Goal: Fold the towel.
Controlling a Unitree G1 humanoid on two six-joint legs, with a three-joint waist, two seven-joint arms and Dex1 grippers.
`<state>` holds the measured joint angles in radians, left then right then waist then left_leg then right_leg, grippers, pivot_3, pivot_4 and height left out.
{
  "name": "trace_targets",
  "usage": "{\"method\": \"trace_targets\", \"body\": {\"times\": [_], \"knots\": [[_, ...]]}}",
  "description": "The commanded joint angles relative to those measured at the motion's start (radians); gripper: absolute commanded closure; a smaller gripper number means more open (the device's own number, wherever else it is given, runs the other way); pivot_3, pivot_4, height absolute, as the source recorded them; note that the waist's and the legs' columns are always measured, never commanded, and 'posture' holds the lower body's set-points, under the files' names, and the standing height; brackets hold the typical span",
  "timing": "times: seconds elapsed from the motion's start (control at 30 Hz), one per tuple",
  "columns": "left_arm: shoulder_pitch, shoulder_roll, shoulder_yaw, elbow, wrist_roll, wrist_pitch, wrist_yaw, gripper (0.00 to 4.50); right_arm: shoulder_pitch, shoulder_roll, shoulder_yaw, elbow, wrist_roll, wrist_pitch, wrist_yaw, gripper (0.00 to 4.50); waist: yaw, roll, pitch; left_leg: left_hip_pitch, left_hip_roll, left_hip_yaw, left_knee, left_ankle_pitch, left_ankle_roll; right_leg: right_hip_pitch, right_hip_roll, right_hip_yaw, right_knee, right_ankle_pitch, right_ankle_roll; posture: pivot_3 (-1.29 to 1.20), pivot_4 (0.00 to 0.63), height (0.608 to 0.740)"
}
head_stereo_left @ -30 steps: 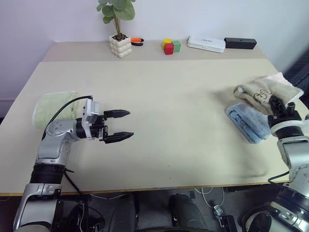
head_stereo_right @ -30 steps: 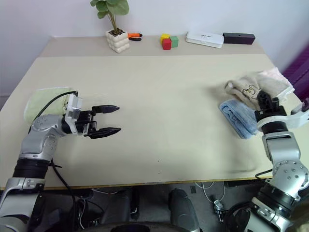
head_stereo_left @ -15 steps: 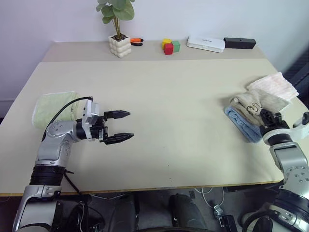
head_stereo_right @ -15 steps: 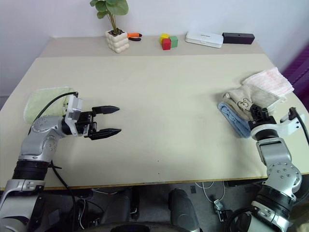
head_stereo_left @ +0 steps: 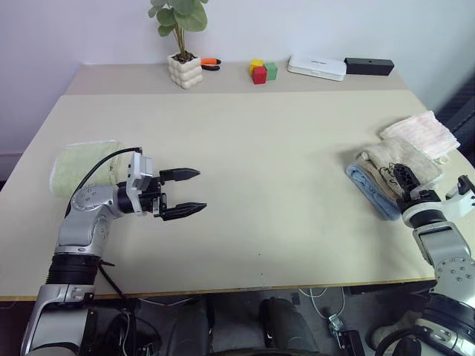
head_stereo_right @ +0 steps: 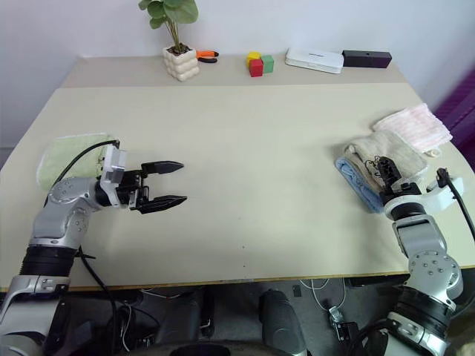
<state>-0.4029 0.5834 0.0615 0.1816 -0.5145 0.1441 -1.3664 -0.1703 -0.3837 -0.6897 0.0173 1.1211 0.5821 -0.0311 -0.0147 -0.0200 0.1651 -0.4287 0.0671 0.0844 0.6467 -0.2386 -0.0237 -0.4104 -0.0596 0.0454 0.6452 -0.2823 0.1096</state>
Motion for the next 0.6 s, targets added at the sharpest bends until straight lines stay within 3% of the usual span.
{"method": "trace_targets", "body": {"times": [0.03, 0.33, 0.6], "knots": [[-0.019, -0.004, 0.015, -0.005, -0.010, -0.013, 0.001, 0.00, 0.020, -0.039, -0.014, -0.066, -0.037, -0.016, 0.012, 0.03, 0.000, 0.000, 0.000, 0.000, 0.000, 0.000, 0.000, 0.000, 0.000, 0.000, 0.000, 0.000, 0.000, 0.000, 0.000, 0.00, 0.150, 0.735], [-0.029, -0.058, -0.008, 0.005, 0.004, -0.029, 0.014, 0.00, 0.060, -0.069, -0.036, -0.131, -0.079, -0.004, -0.028, 0.03, 0.000, 0.000, 0.000, 0.000, 0.000, 0.000, 0.000, 0.000, 0.000, 0.000, 0.000, 0.000, 0.000, 0.001, 0.001, 0.00, 0.150, 0.735], [-0.039, -0.063, -0.004, 0.004, 0.009, -0.032, 0.020, 0.00, 0.052, -0.115, -0.036, -0.107, -0.261, -0.111, -0.036, 0.03, -0.001, 0.000, 0.000, 0.000, 0.000, 0.000, 0.000, 0.000, 0.000, 0.000, 0.000, 0.000, 0.000, 0.000, 0.001, 0.00, 0.150, 0.735]]}}
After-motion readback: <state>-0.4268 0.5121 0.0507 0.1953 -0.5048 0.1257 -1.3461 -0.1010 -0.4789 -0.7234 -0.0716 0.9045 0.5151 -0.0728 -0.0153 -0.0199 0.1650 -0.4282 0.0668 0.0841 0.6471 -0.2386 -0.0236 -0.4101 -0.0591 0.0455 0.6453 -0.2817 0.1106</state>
